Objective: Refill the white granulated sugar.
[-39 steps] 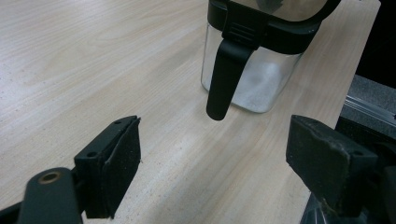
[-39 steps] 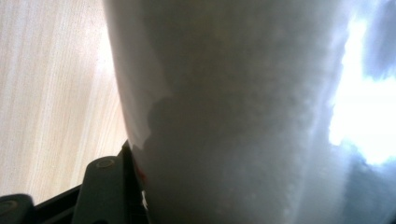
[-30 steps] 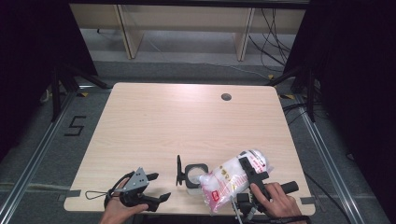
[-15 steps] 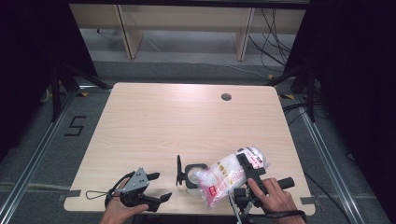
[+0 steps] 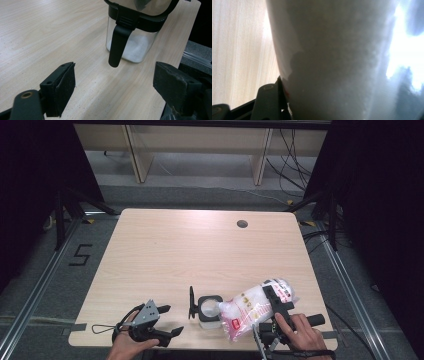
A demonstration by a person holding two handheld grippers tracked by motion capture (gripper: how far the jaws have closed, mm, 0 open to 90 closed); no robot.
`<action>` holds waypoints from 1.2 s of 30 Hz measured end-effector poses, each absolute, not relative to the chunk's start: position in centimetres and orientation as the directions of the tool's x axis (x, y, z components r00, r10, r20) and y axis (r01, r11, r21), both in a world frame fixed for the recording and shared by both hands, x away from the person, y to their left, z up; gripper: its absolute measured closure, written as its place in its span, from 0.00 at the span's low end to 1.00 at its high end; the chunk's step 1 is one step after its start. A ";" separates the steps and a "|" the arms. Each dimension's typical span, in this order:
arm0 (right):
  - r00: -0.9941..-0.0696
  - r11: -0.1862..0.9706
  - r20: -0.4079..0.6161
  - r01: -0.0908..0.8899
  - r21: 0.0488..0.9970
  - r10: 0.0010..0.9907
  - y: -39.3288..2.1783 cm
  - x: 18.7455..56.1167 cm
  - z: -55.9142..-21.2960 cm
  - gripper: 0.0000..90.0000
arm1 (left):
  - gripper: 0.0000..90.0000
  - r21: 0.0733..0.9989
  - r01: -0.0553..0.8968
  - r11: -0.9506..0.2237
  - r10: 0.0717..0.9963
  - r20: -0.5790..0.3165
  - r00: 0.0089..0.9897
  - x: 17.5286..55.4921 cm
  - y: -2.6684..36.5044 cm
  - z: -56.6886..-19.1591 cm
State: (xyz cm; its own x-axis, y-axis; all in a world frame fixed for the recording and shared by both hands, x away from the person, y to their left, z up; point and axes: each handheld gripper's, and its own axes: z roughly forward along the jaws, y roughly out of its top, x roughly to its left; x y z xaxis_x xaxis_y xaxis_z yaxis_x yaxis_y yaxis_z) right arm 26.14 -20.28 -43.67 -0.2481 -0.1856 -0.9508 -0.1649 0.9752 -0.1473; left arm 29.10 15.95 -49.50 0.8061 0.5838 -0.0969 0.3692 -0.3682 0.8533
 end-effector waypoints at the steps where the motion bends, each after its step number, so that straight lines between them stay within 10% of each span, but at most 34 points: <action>1: -0.248 0.975 -0.951 -0.165 -0.147 -0.186 -20.3 26.1 -43.7 0.44 | 0.20 0.853 0.369 -0.368 0.584 -0.097 0.806 29.1 16.0 -49.5; 36: -0.234 0.974 -0.958 -0.189 -0.125 -0.168 -20.3 25.8 -43.4 0.44 | 0.20 0.846 0.375 -0.379 0.596 -0.087 0.798 29.2 16.1 -49.5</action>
